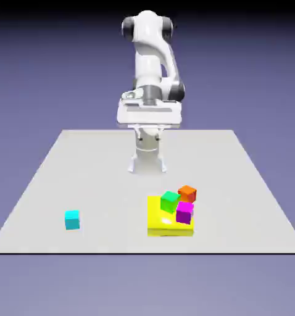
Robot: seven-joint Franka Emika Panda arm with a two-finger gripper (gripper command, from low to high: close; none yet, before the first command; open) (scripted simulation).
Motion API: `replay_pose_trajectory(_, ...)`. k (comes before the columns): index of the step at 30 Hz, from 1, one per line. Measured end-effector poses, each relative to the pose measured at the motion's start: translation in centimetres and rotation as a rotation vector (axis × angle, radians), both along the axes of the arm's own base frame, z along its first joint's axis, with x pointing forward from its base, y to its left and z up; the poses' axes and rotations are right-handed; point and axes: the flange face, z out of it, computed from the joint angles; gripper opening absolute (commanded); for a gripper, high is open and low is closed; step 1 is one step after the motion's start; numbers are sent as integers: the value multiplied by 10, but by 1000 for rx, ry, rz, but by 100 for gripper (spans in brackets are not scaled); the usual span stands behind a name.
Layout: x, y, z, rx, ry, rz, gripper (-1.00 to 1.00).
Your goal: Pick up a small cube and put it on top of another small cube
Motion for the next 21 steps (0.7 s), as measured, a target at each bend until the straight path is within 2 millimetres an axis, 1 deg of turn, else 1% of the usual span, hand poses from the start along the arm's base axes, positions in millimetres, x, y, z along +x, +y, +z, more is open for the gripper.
replay_pose_trajectory(3, 21, -29, -25, -24, 113, -2, 0)
replay_pose_trajectory(6, 38, -59, -53, -44, 228, 1, 0)
replay_pose_trajectory(11, 57, -114, -105, -66, 419, 12, 0)
replay_pose_trajectory(13, 58, -143, -127, -69, 496, 8, 0)
replay_pose_trajectory(15, 60, -162, -150, -74, 572, 26, 0)
replay_pose_trajectory(18, 57, -197, -184, -74, 686, 42, 0)
replay_pose_trajectory(21, 49, -231, -217, -70, 799, 63, 0)
